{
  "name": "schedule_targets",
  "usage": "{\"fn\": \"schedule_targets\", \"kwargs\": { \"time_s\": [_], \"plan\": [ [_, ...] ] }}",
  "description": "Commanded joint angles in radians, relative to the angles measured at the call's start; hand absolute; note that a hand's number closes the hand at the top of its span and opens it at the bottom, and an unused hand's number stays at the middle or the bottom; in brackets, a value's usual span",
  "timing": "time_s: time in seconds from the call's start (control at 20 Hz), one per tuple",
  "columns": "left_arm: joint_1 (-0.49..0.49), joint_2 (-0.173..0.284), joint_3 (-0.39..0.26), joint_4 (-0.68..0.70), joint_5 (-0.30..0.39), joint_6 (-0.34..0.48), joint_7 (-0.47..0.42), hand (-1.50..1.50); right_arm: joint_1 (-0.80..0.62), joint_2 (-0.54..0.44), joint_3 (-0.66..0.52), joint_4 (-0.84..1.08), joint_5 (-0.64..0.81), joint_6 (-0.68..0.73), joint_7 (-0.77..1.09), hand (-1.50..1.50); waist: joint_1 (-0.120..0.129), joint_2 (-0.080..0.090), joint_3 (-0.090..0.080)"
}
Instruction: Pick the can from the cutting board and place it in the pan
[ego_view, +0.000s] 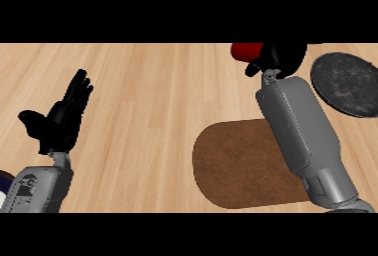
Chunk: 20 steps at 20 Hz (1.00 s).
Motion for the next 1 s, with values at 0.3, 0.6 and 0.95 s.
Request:
{"fn": "schedule_targets", "kwargs": {
  "time_s": [0.3, 0.6, 0.95],
  "plan": [
    [0.024, -0.02, 0.013, 0.031, -0.016, 0.015, -0.043, 0.0, 0.005, -0.154, -0.215, 0.05, -0.152, -0.292, -0.168, 1.5, -0.024, -0.001, 0.001],
    [-0.022, -0.007, 0.016, -0.011, -0.015, 0.01, 0.017, 0.0, -0.003, -0.302, -0.304, 0.333, -0.182, -0.376, -0.325, 1.5, -0.002, 0.007, 0.002],
    [-0.011, -0.046, -0.018, -0.007, -0.037, 0.018, -0.016, 0.0, 0.053, -0.488, -0.345, 0.517, -0.158, -0.457, -0.479, 1.5, 0.013, 0.017, 0.004]
  ]
}}
